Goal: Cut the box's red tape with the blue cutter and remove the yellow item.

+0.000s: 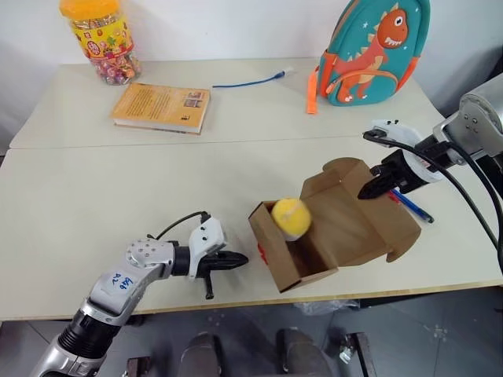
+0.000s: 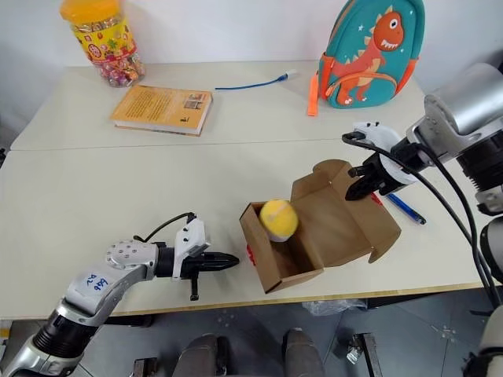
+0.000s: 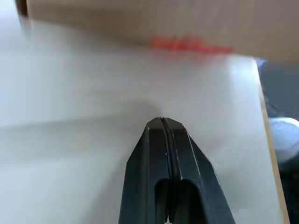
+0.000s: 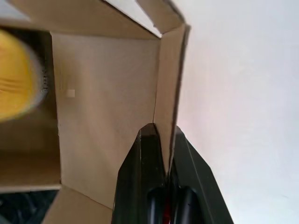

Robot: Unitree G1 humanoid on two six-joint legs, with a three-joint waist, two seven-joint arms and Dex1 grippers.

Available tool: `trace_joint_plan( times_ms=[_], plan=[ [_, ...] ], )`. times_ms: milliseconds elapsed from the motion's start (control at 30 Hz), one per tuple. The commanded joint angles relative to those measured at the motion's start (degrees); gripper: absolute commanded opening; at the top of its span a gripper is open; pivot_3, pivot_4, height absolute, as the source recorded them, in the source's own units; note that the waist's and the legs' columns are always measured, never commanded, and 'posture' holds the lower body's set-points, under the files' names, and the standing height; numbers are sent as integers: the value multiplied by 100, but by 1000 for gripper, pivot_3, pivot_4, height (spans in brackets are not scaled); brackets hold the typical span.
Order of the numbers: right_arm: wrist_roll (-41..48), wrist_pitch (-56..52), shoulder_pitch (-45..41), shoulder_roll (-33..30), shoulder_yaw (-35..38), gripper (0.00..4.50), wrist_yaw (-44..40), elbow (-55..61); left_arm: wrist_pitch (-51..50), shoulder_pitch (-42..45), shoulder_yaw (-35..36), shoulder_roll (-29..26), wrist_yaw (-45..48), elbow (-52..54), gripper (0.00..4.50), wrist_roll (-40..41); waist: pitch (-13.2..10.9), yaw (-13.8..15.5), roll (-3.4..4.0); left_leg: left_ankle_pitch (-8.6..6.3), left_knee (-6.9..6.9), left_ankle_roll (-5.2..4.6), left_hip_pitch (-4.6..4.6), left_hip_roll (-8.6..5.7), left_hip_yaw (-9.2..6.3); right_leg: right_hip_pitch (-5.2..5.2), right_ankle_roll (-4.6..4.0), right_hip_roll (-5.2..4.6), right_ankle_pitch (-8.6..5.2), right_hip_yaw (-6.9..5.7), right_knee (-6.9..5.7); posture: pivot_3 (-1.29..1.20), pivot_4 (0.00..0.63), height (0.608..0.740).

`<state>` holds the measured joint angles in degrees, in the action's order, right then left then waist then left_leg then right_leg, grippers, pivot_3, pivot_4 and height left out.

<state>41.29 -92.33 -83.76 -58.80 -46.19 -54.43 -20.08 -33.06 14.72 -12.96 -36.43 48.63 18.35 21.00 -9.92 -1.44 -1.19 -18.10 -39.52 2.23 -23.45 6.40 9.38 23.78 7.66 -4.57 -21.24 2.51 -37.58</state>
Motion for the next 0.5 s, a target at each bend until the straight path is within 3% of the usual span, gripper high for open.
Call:
trace_joint_plan(
  times_ms=[33, 267, 400, 500],
  plan=[
    [-199, -16, 144, 64, 420, 34, -17, 36, -10, 45, 221, 130, -146, 276, 0, 87, 0, -5, 0, 1, 4, 1, 1, 0, 1, 2, 0, 0, 0, -2, 1, 0, 150, 740],
    [-342, -17, 542, 273, 961, 34, 195, 116, -168, -51, 421, 41, -43, 526, 0, 285, -4, -24, 7, 3, 23, 6, 4, 8, 36, 26, 1, 0, 0, -3, -4, 0, 150, 740],
    [-372, -17, 598, 274, 1033, 34, 234, 196, -762, -268, 792, -582, 658, 930, 0, 1102, -7, -39, 9, 7, 30, 14, 1, 18, 62, 58, 1, 1, 0, -1, -21, 0, 150, 740],
    [-409, -17, 626, 275, 1092, 34, 254, 264, -1010, -130, 1106, -607, 775, 1092, 0, 1674, -9, -35, 12, 9, 32, 18, 2, 19, 66, 66, 1, 1, 0, 0, -25, 0, 150, 740]
  ],
)
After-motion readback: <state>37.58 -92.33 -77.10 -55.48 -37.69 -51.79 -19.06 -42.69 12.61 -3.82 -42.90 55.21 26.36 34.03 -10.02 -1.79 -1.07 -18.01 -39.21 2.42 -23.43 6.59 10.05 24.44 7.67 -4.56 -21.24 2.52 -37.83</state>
